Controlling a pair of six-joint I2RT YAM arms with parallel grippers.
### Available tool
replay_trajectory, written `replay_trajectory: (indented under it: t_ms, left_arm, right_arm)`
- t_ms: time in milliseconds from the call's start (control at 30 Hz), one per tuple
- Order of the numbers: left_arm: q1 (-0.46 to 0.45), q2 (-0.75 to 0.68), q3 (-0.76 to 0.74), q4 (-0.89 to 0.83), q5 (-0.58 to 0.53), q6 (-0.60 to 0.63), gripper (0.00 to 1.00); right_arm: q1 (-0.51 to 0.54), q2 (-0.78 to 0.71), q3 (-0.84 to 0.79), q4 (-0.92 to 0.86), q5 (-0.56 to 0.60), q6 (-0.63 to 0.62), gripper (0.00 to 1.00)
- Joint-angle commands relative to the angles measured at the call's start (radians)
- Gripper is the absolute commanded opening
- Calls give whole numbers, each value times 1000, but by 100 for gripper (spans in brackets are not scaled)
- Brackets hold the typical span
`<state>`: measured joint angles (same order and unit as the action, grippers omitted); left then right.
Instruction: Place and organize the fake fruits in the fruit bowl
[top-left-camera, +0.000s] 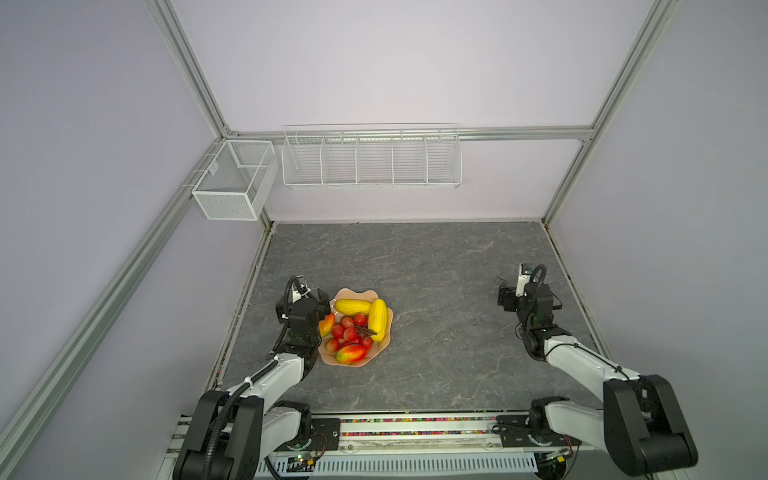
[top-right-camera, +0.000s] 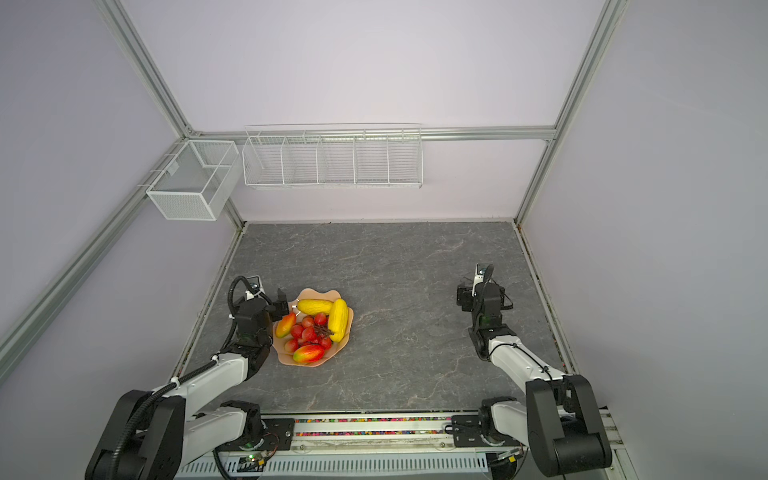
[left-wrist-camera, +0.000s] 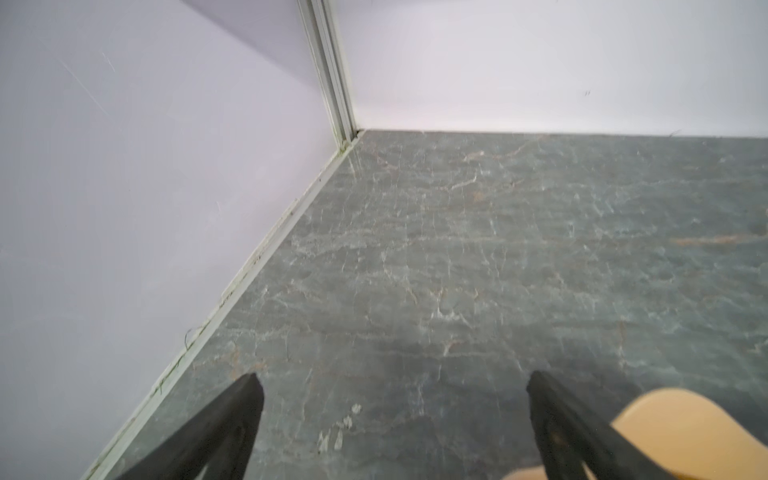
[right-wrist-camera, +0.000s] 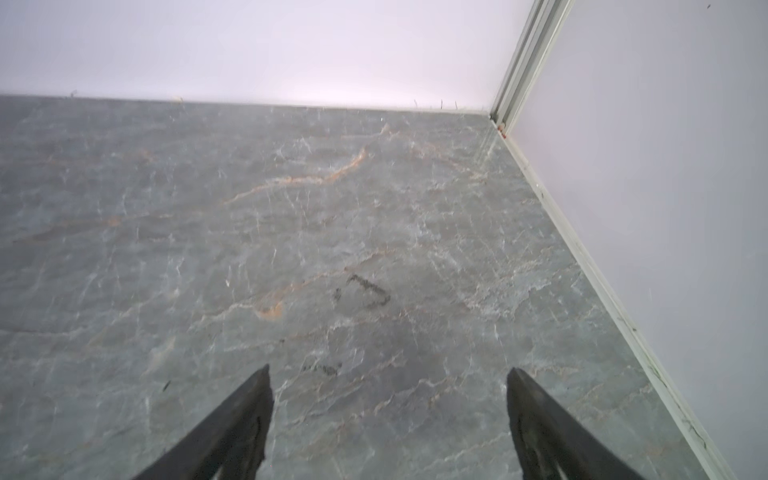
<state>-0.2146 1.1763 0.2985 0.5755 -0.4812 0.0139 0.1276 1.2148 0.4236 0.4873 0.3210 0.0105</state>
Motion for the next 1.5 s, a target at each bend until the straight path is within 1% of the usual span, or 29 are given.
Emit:
replay_trajectory:
  t_ms: [0,100,133,200,267,333,500,633,700,733,900,967,1033,1100,1133,1200,1267,1333,1467]
  left_arm:
    - [8,51,15,183,41,63,99]
    - [11,99,34,198,44,78,99]
    - [13,115,31,219,45,79,99]
    - [16,144,24,263,59,84,99]
    - [18,170,24,289,80,79,99]
    - [21,193,25,316,99,76,99]
    - [26,242,36,338,119,78,99]
    - [29,291,33,382,127,78,99]
    - [31,303,25,415,116,78,99]
    - [33,301,25,405,116,71,99]
    - [51,314,31,406,107,41,99]
    - [63,352,5,482,119,25,99]
    - [63,414,-14,600,133,60,99]
    - [64,366,-2,494,132,33,99]
    - [64,358,6,472,130,32,99]
    - [64,378,7,499,137,42,99]
    - [64,400,-7,566,136,54,99]
    - [64,387,-3,528,135,44,99]
    - [65,388,11,510,128,39,99]
  right_arm:
    - [-10,18,-37,214,-51,-63,89]
    - [-24,34,-27,154,-51,-85,89]
    - [-29,51,-35,162,-56,-85,89]
    - [-38,89,-81,252,-72,-78,89]
    - [-45,146,-145,431,-94,-81,89]
    - [-50,198,-151,498,-98,-86,89]
    - [-58,269,-95,449,-130,-89,89]
    - [-80,313,-46,401,-141,-62,89]
    - [-97,301,-34,354,-166,-51,89]
    - [-96,309,-38,377,-164,-53,89]
    - [-100,307,-32,361,-169,-47,89]
    - [-101,308,-31,361,-171,-47,89]
    - [-103,307,-31,355,-175,-46,89]
    - [-104,307,-30,357,-176,-46,89]
    - [-103,307,-31,356,-177,-46,89]
    - [-104,307,-29,355,-178,-46,89]
    - [-106,307,-29,355,-178,-46,89]
    - [-106,308,-29,354,-179,-46,89]
    - [-105,309,-29,355,-180,-46,89]
